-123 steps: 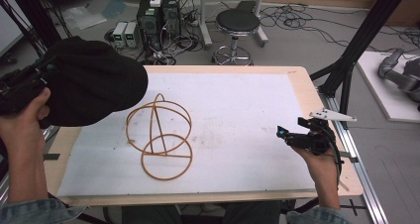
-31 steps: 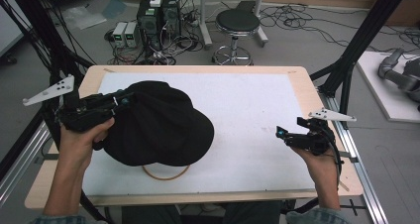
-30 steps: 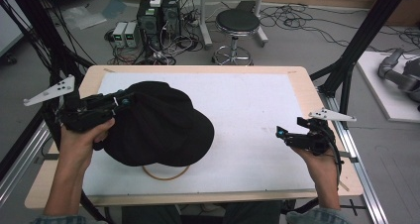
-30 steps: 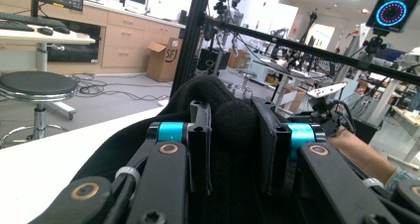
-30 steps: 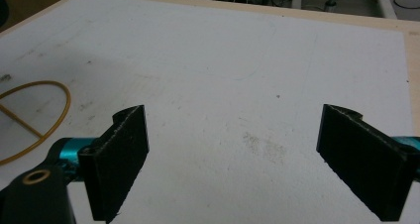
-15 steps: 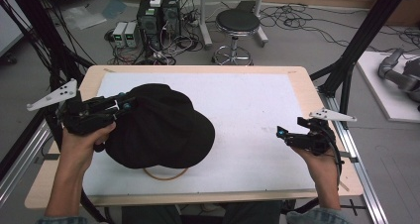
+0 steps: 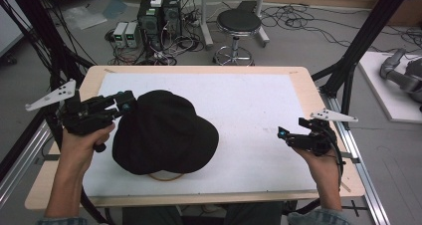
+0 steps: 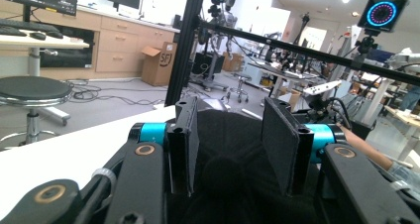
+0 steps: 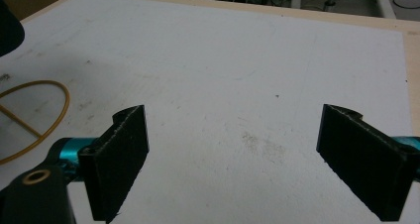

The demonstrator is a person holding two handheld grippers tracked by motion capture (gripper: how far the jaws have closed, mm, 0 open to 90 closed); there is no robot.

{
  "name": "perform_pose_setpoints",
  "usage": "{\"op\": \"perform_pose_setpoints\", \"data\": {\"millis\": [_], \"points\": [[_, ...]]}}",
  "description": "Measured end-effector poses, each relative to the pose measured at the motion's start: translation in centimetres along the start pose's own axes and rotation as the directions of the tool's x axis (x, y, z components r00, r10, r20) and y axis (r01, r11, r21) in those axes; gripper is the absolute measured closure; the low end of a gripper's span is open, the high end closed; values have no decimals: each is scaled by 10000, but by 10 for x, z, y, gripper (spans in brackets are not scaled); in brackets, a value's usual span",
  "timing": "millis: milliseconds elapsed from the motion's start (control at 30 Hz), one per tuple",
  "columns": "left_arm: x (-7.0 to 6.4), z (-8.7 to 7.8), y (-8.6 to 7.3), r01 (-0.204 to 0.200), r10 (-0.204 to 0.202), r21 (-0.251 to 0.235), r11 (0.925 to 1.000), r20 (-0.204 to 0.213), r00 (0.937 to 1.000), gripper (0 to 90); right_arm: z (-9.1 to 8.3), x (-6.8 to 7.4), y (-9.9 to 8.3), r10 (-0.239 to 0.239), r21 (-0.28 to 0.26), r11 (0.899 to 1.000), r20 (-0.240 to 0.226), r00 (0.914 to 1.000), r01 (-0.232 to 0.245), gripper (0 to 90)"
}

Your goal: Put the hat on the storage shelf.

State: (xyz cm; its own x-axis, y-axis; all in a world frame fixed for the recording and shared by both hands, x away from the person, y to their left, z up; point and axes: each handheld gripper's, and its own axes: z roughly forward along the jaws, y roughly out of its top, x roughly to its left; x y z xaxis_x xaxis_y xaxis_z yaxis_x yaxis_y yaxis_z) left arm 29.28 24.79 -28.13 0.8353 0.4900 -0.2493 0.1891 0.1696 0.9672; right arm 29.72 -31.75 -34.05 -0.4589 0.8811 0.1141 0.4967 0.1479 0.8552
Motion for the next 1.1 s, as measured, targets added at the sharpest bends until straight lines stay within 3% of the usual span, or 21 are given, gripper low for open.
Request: {"op": "perform_pose_setpoints", "data": {"millis": [300,533,633,767,833,967,1100], "points": [[2,-6,4,-135,132,-109,9999,-252,9996,560,0,1,0,6,21,10000,13,10000,-6,125],[7,-15,5,-389,362,-224,9990,-1097,9933,503,0,1,0,34,31,10000,12,10000,-34,125],[10,-20,3,-464,401,-380,9982,-1531,9874,472,1,1,0,12,39,10000,13,10000,-12,125],[13,-25,-1,-595,478,-474,9971,-2185,9747,438,1,1,0,26,48,10000,26,10000,-26,125],[16,-28,-3,-548,421,-511,9972,-2230,9739,428,2,1,0,-1,42,10000,8,10000,1,125],[21,-34,-7,-598,434,-513,9969,-2757,9603,403,2,2,0,4,70,10000,12,10000,-4,125],[24,-37,-11,-854,698,-319,9958,-3361,9392,375,3,1,0,-2,67,10000,32,10000,2,125]]}}
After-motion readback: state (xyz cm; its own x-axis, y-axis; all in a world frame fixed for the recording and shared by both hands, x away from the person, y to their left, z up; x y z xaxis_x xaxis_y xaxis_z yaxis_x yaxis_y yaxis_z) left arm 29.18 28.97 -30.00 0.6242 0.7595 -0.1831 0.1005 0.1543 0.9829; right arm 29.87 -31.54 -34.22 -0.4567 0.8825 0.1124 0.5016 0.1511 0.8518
